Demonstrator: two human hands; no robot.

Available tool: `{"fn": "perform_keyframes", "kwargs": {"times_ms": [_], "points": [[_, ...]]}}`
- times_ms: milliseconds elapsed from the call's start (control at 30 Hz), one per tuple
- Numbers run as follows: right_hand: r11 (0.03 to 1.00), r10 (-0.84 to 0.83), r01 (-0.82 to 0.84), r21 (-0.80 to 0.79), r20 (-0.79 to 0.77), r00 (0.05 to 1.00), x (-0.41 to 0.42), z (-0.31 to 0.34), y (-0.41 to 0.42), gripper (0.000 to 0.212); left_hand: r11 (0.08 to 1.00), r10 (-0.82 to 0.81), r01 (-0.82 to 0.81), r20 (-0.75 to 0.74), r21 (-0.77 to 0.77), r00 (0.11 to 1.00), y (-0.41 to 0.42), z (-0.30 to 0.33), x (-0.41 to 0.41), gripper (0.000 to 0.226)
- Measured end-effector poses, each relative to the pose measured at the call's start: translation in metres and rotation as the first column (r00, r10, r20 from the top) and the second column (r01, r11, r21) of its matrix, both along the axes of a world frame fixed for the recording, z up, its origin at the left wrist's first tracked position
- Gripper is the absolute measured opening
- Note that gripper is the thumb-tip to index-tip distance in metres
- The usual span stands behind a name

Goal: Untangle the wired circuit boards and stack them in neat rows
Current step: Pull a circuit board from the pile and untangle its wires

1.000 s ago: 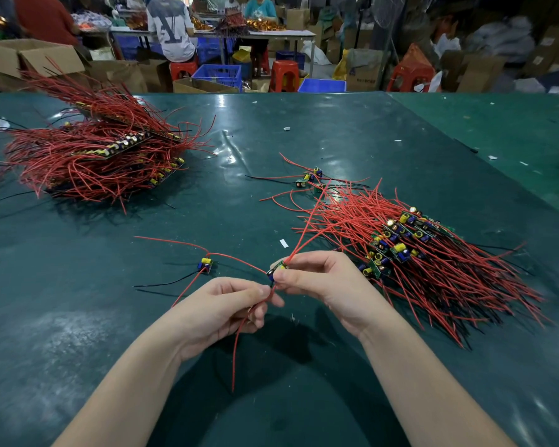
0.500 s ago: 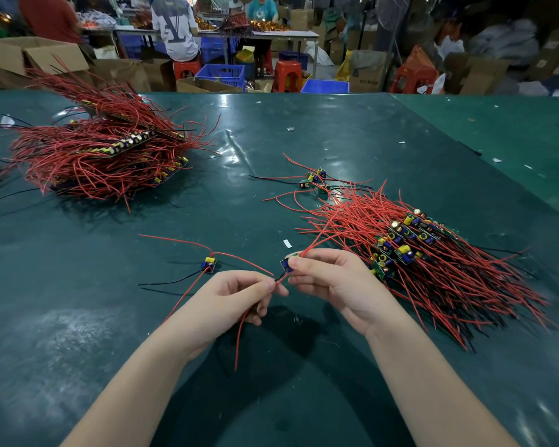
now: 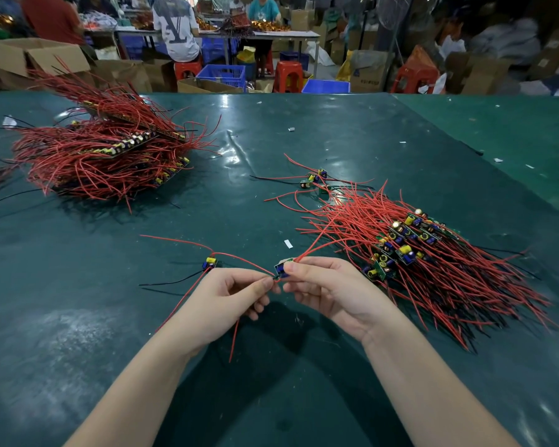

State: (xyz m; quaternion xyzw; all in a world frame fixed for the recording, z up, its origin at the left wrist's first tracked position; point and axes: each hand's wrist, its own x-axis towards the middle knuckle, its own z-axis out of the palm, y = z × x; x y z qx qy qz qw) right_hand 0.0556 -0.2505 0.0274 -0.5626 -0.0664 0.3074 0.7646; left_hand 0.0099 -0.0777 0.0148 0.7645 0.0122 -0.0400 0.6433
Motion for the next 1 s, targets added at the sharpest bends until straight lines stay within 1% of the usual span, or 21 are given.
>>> {"fn": "perform_keyframes", "kwargs": {"times_ms": [100, 267, 467, 567, 633, 733, 800, 900, 1000], "points": [[0.999, -0.026, 0.026, 0.027, -0.015, 1.000, 0.001, 0.002, 0.000, 0.016, 1.000, 0.022, -0.022, 0.020, -0.016, 1.000, 0.000, 0.000, -0.001, 0.030], [0.992, -0.121, 0.122, 0.025, -0.036, 0.992, 0.003, 0.002, -0.001, 0.020, 0.996, 0.049, -0.055, 0.070, 0.075, 0.996, 0.008, 0.001, 0.002, 0.025], [0.998, -0.057, 0.059, 0.039, -0.036, 0.998, -0.001, 0.003, 0.001, 0.015, 0.989, 0.100, -0.111, 0.115, 0.099, 0.988, 0.009, -0.002, 0.003, 0.021], [0.997, -0.038, 0.041, 0.065, -0.040, 0.998, -0.001, 0.004, 0.001, 0.012, 0.992, 0.102, -0.110, 0.108, 0.069, 0.989, 0.009, -0.001, 0.003, 0.021], [0.995, -0.045, 0.047, 0.087, -0.030, 0.999, -0.001, 0.005, 0.000, 0.013, 0.997, 0.077, -0.080, 0.082, 0.025, 0.994, 0.009, 0.000, 0.002, 0.022], [0.990, -0.105, 0.105, 0.098, -0.006, 0.994, 0.002, 0.007, -0.002, 0.020, 0.997, 0.055, -0.053, 0.036, -0.055, 0.998, 0.010, -0.001, 0.002, 0.024], [0.987, -0.141, 0.138, 0.079, 0.030, 0.990, 0.004, 0.007, -0.004, 0.022, 0.995, 0.079, -0.078, 0.018, -0.066, 0.997, 0.011, -0.001, 0.003, 0.024], [0.993, -0.121, 0.120, 0.020, 0.128, 0.984, 0.002, 0.006, -0.004, 0.024, 0.994, 0.106, -0.106, 0.025, 0.001, 0.994, 0.011, -0.003, 0.005, 0.022], [0.998, -0.046, 0.056, -0.038, 0.217, 0.975, -0.001, 0.006, -0.003, 0.020, 0.989, 0.099, -0.106, 0.066, 0.101, 0.993, 0.011, -0.005, 0.005, 0.018]]}}
